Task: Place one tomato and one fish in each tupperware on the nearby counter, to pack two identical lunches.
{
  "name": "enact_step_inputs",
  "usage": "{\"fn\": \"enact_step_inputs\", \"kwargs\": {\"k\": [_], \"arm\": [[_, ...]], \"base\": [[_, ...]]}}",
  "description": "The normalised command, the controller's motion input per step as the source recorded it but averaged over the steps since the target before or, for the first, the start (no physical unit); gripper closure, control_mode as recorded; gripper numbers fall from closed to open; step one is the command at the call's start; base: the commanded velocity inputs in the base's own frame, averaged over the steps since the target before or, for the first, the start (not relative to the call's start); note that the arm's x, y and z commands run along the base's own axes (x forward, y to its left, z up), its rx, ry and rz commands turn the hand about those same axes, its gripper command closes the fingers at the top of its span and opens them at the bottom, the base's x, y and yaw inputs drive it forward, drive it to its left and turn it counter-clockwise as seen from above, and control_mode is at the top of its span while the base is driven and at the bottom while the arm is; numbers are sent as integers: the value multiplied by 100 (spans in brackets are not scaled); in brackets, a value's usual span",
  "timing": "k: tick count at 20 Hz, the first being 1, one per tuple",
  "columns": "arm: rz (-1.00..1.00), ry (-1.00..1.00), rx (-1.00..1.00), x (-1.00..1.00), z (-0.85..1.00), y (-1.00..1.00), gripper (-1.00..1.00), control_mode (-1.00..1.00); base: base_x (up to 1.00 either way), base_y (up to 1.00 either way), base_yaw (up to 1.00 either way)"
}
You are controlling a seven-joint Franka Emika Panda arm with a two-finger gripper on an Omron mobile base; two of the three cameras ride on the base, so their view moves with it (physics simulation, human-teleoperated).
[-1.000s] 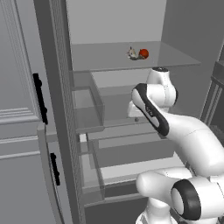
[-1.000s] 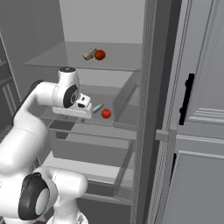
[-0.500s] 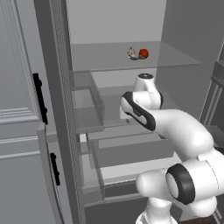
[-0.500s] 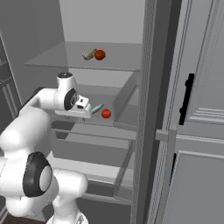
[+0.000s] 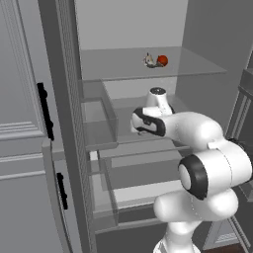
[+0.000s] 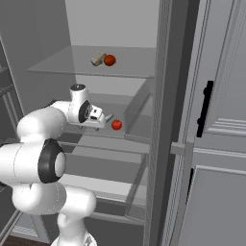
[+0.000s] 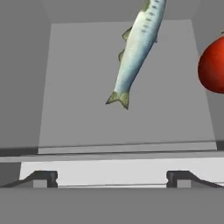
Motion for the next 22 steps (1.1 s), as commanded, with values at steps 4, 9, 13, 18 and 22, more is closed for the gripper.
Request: {"fn": "enact_step_inputs", "kwargs": {"k": [4, 9, 13, 18, 22], "arm": [[0, 0, 0, 33, -36, 0, -100, -100], [0, -1, 0, 38, -15, 0, -100, -100], [0, -2, 0, 51, -2, 0, -100, -100], [0, 0, 0, 49, -6, 0, -100, -100], [0, 0, 0, 50, -20, 0, -100, -100]], "base": [[0, 0, 0], [0, 0, 0], [0, 0, 0], [0, 0, 0], [0, 0, 0]]}}
